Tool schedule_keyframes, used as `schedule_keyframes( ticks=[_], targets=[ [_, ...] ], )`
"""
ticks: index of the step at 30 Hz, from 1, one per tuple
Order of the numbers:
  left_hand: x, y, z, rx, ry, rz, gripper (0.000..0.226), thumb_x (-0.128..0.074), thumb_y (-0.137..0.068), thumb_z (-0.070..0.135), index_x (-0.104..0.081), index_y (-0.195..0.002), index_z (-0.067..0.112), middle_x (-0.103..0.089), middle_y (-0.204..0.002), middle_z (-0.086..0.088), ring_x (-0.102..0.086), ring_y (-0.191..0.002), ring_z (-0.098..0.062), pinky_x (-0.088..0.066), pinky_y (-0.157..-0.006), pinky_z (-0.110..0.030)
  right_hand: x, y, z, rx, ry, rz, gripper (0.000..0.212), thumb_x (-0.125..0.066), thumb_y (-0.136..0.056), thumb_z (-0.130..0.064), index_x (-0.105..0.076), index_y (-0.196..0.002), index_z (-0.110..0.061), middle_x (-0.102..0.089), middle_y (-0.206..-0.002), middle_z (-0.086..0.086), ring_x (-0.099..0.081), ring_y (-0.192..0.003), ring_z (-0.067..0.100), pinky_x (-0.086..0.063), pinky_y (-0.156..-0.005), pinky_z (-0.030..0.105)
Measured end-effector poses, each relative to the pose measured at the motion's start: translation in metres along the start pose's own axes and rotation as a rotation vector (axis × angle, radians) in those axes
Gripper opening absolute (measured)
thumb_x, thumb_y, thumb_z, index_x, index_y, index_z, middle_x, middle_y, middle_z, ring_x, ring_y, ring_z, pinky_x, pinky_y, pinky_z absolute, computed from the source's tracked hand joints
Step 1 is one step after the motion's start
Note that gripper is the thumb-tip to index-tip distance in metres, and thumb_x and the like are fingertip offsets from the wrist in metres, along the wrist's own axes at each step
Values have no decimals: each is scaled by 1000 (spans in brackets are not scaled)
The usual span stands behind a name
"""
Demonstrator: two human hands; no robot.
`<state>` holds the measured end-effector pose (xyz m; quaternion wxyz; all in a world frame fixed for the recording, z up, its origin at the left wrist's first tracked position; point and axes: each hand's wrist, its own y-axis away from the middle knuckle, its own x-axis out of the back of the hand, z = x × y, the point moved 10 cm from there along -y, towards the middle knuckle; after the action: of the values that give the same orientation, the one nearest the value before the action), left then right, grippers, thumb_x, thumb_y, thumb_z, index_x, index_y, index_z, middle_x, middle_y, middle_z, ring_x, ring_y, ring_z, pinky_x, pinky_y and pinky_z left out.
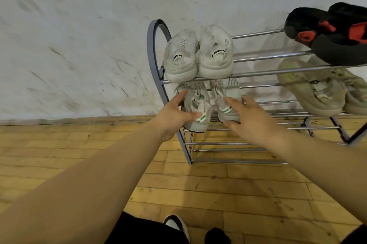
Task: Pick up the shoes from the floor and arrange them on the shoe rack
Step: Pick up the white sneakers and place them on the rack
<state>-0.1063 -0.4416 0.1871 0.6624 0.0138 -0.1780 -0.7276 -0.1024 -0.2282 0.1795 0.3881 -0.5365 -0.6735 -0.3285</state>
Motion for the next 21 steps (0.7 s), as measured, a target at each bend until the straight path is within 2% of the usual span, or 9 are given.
schedule_keyframes(
  ticks=[4,5,7,8,9,11,13,16,21],
  targets=[
    [-12,-15,-1,-26,-102,-22,91,-75,-95,13,-20,-165,28,-33,-167,4,-50,-141,-23,-46,-114,-40,-2,-9,10,-13,-22,9,78,-64,-97,-47,-23,-162,-37,-27,-163,10,-38,-145,34,-36,-113,35],
    [-13,-16,2,-48,-182,3,83,-70,-99,19,-21,-165,29,-32,-168,4,-54,-136,-20,-50,-106,-28,-4,-10,13,-14,-41,4,78,-64,-97,-48,-23,-162,-38,-31,-162,9,-40,-144,33,-36,-113,36],
    [-12,-14,8,-83,-296,51,66,-58,-106,31,-26,-163,34,-33,-167,1,-63,-95,-6,-51,-69,-8,-6,-10,15,-12,-65,-5,79,-63,-96,-52,-23,-162,-39,-38,-157,5,-44,-140,31,-39,-113,39],
    [-12,-13,7,-67,-313,56,61,-54,-107,37,-28,-162,37,-34,-167,0,-55,-80,1,-46,-57,-6,-6,-11,16,-11,-63,-7,79,-63,-95,-54,-23,-162,-39,-40,-155,5,-45,-139,30,-40,-113,40],
    [-13,-11,5,-50,-350,55,60,-52,-106,42,-29,-162,38,-34,-167,-1,-52,-79,2,-44,-54,-6,-7,-12,16,-11,-61,-7,80,-63,-95,-54,-23,-162,-39,-41,-154,4,-45,-138,30,-40,-112,40],
    [-19,-8,-2,-50,-471,12,74,-58,-100,52,-22,-164,39,-27,-168,0,-55,-111,-9,-40,-71,-6,-6,-12,15,-15,-58,4,82,-65,-93,-54,-23,-162,-39,-41,-154,4,-45,-139,29,-40,-111,38],
    [-24,-4,-9,-69,-657,-50,98,-74,-89,52,-14,-165,37,-18,-169,-4,-31,-149,-21,-36,-101,-16,-5,-12,13,-19,-46,9,86,-69,-91,-52,-22,-162,-39,-38,-157,5,-43,-141,30,-38,-110,36],
    [-22,-4,-10,-100,-800,-12,102,-80,-88,40,-14,-165,33,-19,-167,-10,-25,-154,-30,-31,-118,-35,-5,-11,9,-19,-30,2,87,-70,-92,-46,-20,-162,-39,-36,-160,9,-39,-144,31,-38,-109,35],
    [-15,-17,-9,-181,-779,73,83,-73,-94,25,-27,-163,28,-36,-157,-9,-45,-140,-30,-41,-113,-33,-7,-12,11,-8,-32,17,87,-71,-91,-49,-22,-162,-38,-39,-157,5,-47,-138,30,-42,-107,36]
  ],
)
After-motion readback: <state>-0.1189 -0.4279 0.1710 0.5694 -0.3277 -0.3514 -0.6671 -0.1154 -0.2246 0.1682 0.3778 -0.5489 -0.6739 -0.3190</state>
